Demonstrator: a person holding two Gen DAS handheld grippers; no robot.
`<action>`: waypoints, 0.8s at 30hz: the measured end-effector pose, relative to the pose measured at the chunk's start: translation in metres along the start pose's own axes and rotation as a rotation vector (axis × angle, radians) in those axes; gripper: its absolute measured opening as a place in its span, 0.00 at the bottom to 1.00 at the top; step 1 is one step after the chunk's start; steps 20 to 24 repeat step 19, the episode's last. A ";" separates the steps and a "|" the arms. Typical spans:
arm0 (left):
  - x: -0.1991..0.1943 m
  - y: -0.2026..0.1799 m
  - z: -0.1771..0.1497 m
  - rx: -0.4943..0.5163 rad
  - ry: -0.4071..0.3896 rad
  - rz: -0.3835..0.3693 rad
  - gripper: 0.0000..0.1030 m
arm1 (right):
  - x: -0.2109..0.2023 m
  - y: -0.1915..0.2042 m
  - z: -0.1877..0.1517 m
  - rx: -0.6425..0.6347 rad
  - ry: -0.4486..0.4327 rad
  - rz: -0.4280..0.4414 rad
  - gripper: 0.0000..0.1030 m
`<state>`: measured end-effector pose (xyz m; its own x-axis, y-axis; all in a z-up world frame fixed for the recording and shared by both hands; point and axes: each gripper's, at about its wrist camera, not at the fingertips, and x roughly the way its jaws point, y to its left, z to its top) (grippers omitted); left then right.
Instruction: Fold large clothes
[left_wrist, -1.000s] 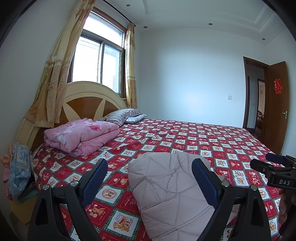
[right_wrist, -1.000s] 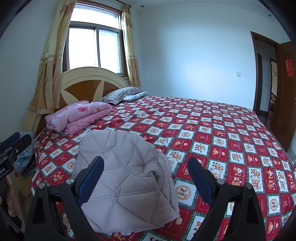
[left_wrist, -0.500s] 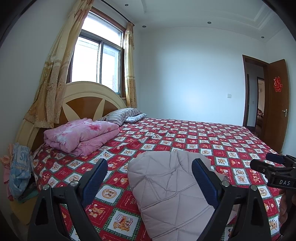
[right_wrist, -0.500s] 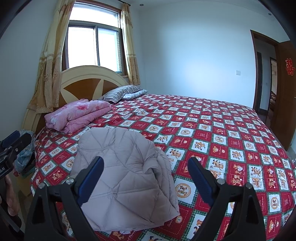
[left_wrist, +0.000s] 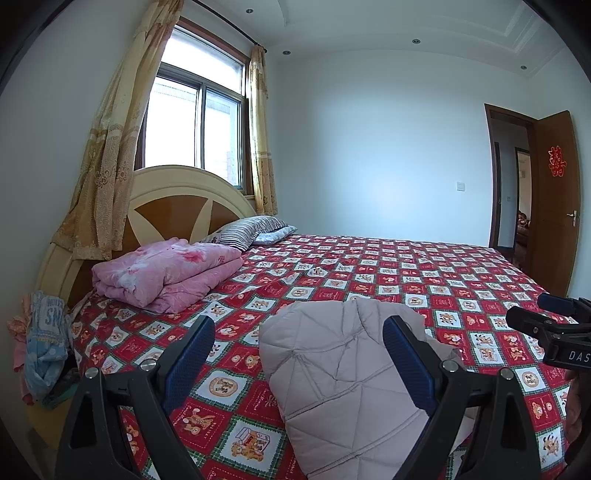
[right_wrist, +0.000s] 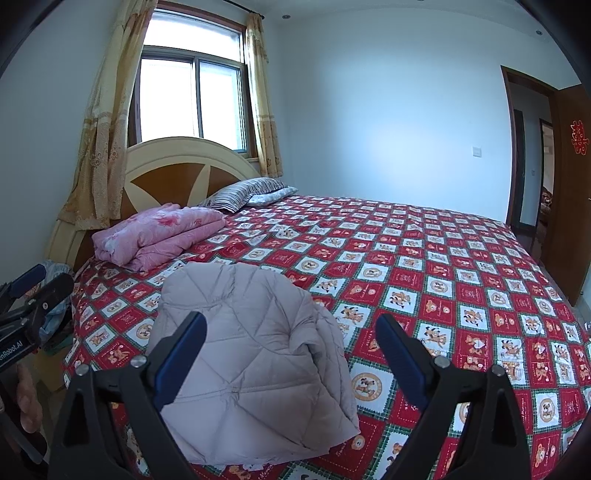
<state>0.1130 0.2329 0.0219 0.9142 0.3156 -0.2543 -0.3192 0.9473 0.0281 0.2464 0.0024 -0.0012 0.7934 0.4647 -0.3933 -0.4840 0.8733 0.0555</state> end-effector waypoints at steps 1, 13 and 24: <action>0.000 0.000 0.000 0.001 -0.001 0.006 0.90 | 0.000 0.000 0.001 -0.001 -0.001 0.000 0.93; 0.006 -0.002 -0.006 0.015 0.020 0.010 0.90 | 0.000 0.004 0.001 -0.008 0.003 0.004 0.93; 0.006 -0.005 -0.006 0.022 0.013 0.012 0.90 | 0.000 0.004 0.000 -0.006 0.006 0.002 0.93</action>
